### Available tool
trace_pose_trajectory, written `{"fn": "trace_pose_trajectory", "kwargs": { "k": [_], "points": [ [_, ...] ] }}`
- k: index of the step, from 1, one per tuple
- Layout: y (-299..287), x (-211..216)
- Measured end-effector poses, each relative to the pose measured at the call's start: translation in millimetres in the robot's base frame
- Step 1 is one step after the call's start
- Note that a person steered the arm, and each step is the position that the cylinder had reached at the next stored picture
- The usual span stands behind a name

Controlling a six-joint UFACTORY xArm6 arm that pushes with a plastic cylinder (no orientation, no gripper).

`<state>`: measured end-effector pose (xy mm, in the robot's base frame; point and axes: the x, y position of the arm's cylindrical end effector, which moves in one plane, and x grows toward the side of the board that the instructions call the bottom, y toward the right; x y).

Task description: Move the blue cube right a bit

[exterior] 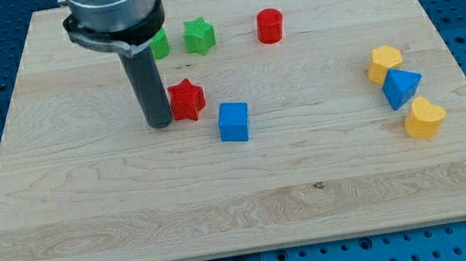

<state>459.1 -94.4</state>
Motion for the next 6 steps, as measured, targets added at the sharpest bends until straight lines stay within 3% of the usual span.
{"fn": "trace_pose_trajectory", "kwargs": {
  "k": [1, 4, 6],
  "points": [
    [8.5, 22.9],
    [92.6, 21.0],
    [93.8, 13.7]
  ]
}}
